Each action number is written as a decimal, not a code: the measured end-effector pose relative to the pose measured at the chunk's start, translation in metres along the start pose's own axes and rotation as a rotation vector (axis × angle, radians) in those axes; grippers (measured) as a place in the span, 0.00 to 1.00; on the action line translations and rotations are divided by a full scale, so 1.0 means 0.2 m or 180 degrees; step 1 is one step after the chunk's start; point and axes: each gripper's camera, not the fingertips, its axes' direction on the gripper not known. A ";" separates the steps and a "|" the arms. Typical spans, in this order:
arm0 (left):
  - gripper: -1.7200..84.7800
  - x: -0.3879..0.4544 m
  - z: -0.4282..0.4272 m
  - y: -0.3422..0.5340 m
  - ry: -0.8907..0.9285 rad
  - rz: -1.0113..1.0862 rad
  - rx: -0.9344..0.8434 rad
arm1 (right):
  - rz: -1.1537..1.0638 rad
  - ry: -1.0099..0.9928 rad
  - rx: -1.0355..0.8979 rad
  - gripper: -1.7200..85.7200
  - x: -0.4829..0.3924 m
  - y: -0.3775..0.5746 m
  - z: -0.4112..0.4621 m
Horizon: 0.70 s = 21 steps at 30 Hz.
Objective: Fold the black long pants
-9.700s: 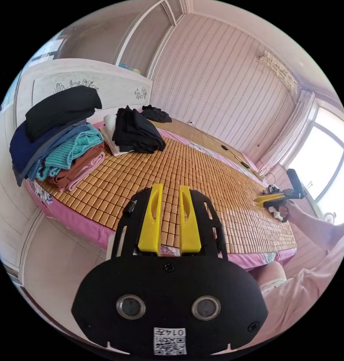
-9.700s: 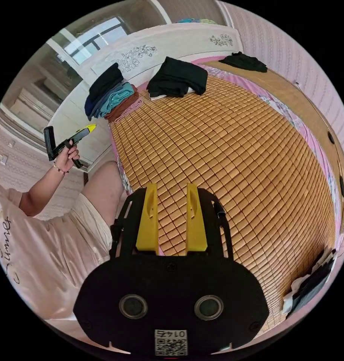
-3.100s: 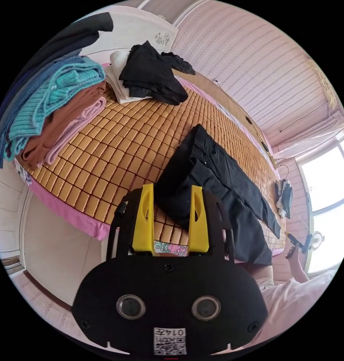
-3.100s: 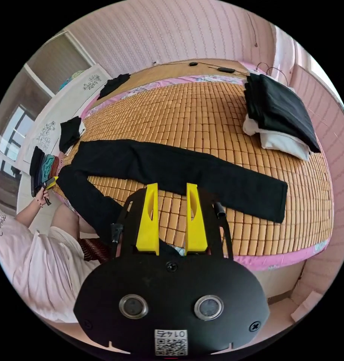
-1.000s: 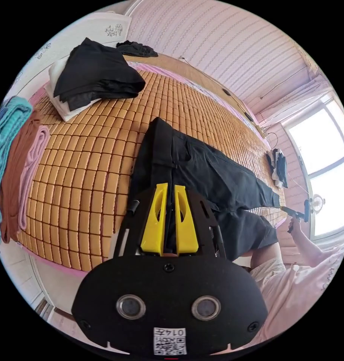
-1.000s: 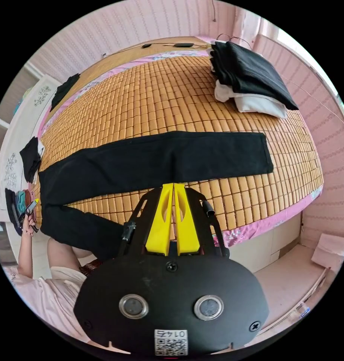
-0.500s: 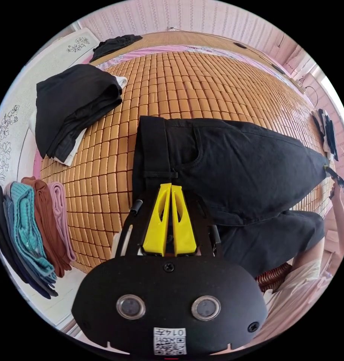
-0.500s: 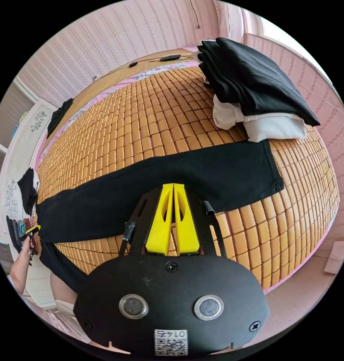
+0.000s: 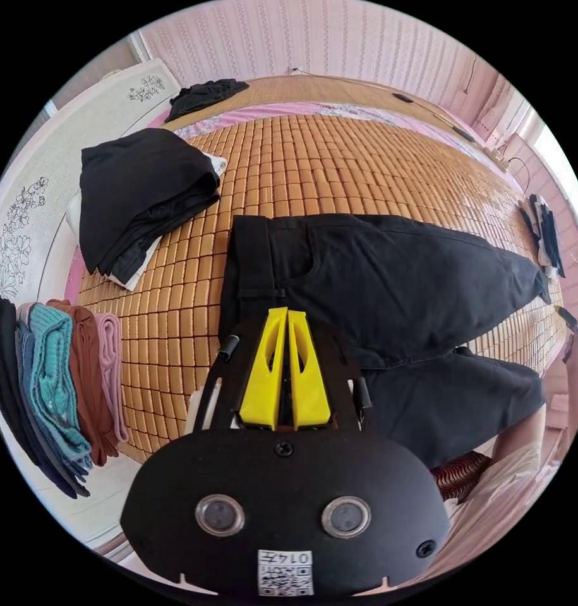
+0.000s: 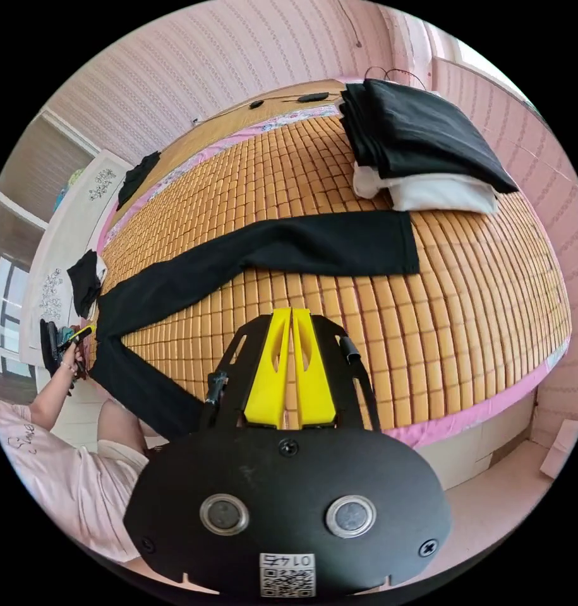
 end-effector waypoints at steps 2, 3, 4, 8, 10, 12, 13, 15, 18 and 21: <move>0.01 0.06 -0.09 0.08 0.0152 0.0055 0.0145 | 0.0575 -0.0076 -0.0085 0.14 0.26 0.24 -0.09; 0.01 0.12 -0.13 0.15 0.0320 0.0117 0.0181 | 0.0980 -0.0146 -0.0166 0.22 0.41 0.39 -0.12; 0.01 0.19 -0.15 0.22 0.0502 0.0185 0.0156 | 0.1347 -0.0271 -0.0213 0.26 0.55 0.54 -0.14; 0.01 0.39 -0.16 0.41 0.0949 0.0209 -0.0023 | 0.2110 -0.0793 -0.0063 0.26 0.82 0.87 -0.13; 0.01 0.48 -0.12 0.49 0.1160 0.0145 -0.0169 | 0.2394 -0.1242 0.0055 0.24 0.94 0.97 -0.09; 0.01 0.54 -0.09 0.53 0.1218 0.0105 -0.0289 | 0.2499 -0.1498 0.0062 0.20 0.99 1.01 -0.07; 0.01 0.57 -0.06 0.54 0.1201 0.0107 -0.0378 | 0.2445 -0.1430 0.0108 0.17 1.01 1.01 -0.09; 0.01 0.60 -0.03 0.55 0.1084 0.0144 -0.0456 | 0.2315 -0.1359 0.0155 0.13 1.02 0.99 -0.14; 0.01 0.63 0.02 0.53 0.0943 0.0182 -0.0600 | 0.2027 -0.1475 0.0426 0.05 1.03 0.94 -0.29; 0.01 0.64 0.05 0.51 0.0911 0.0185 -0.0670 | 0.1384 -0.1848 0.0662 0.04 0.95 0.75 -0.47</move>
